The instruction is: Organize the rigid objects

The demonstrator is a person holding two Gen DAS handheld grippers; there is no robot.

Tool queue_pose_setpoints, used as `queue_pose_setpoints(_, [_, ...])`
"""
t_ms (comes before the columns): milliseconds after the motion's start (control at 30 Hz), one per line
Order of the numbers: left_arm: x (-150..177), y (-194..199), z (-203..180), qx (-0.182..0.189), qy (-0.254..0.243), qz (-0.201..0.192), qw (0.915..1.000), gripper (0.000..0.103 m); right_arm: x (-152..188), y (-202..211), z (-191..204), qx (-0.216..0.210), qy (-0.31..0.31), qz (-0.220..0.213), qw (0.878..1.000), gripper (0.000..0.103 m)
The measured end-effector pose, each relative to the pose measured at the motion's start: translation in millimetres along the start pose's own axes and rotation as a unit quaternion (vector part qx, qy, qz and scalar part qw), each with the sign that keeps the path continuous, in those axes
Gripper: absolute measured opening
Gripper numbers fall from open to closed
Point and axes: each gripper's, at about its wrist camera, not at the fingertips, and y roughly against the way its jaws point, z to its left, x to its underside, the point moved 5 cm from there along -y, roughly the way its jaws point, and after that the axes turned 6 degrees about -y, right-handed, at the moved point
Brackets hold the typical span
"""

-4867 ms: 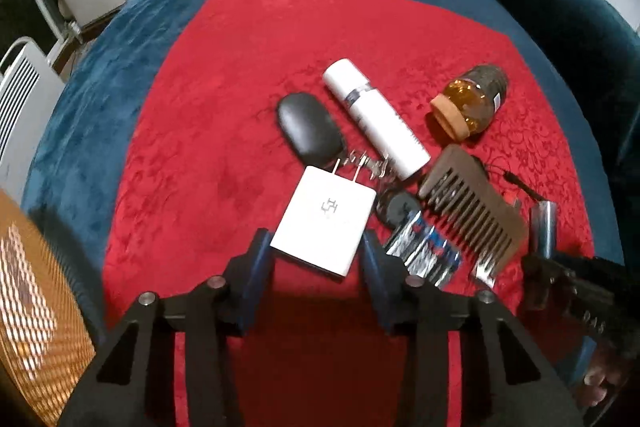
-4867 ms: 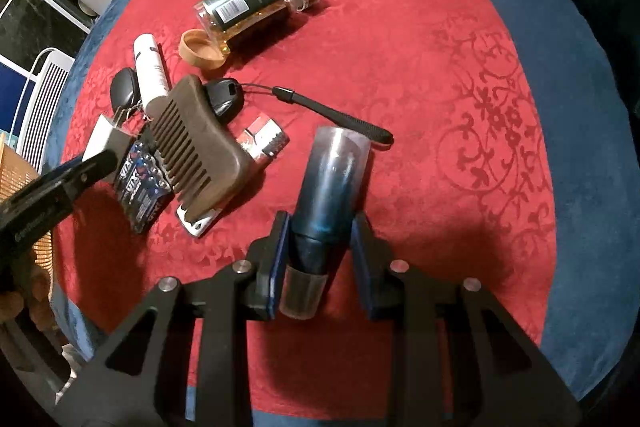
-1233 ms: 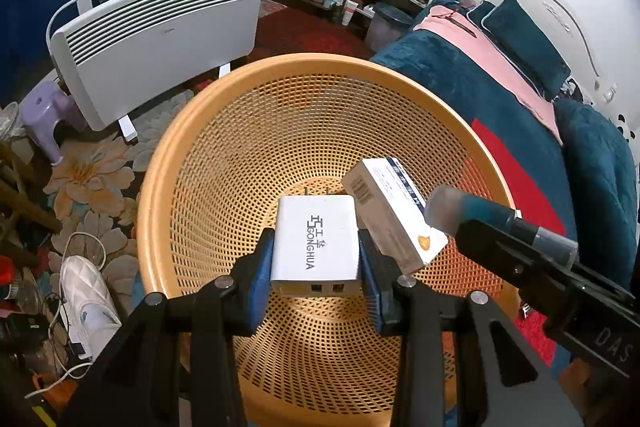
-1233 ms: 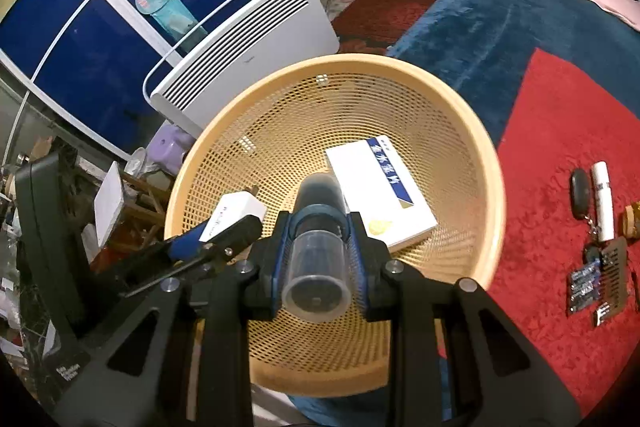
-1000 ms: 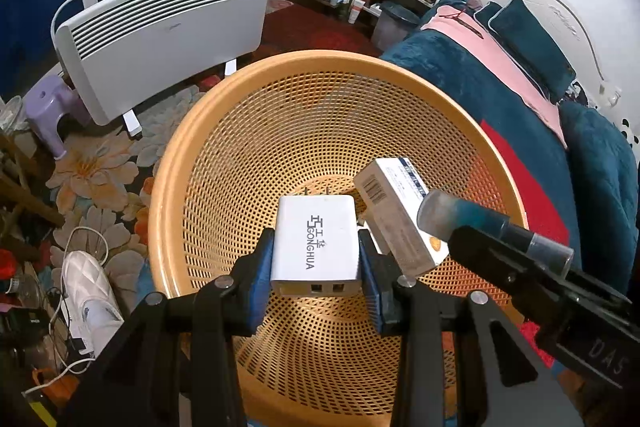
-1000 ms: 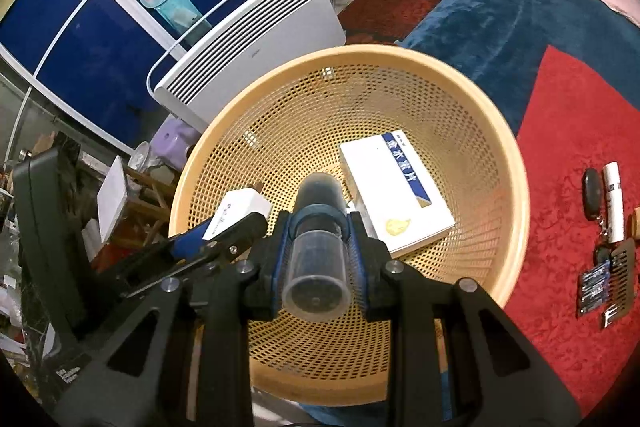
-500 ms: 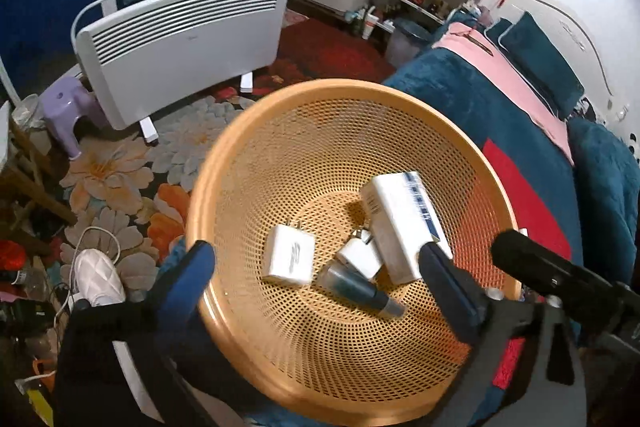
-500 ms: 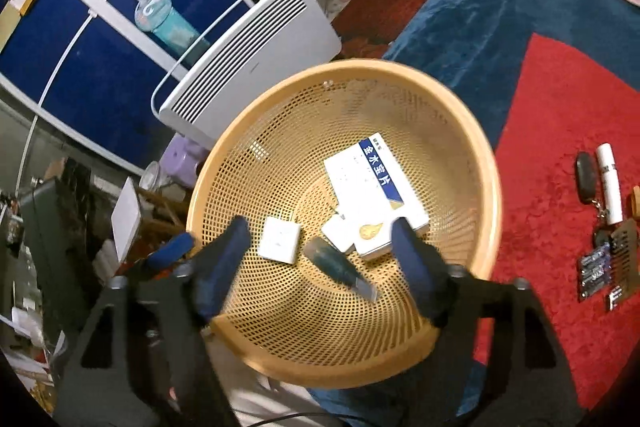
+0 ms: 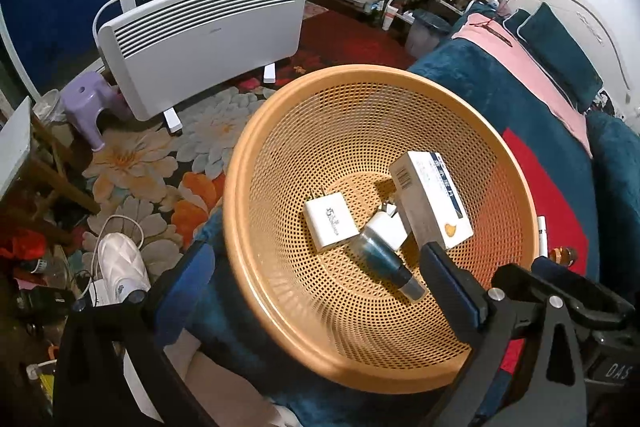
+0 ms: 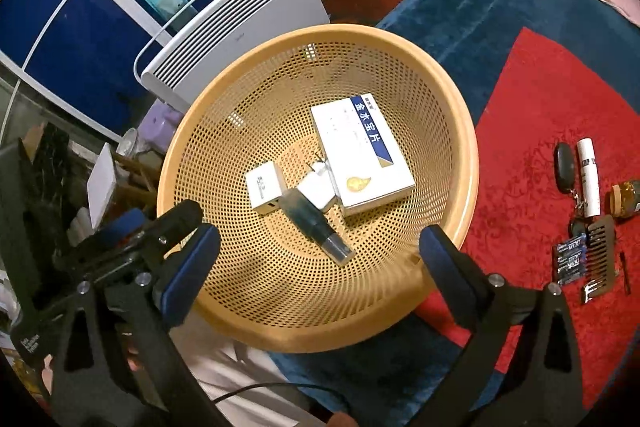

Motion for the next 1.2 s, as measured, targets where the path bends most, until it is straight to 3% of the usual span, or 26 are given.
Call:
queue_pose_setpoints(400, [4.4, 1.4, -3.7, -0.004, -0.002, 0.004, 1.0000, 0.102, 3.4, 7.3, -1.4, 0.014, 0.015, -0.023, 1.000, 0.103])
queue_pose_setpoints(667, [8.5, 5.3, -7.0, -0.005, -0.006, 0.003, 1.0000, 0.102, 9.4, 5.8, -5.2, 0.014, 0.004, -0.001, 1.000, 0.103])
queue_pose_setpoints(1200, [13.3, 15.7, -13.8, -0.007, -0.012, 0.004, 0.9999, 0.102, 15.2, 15.2, -8.1, 0.012, 0.005, -0.006, 1.000, 0.103])
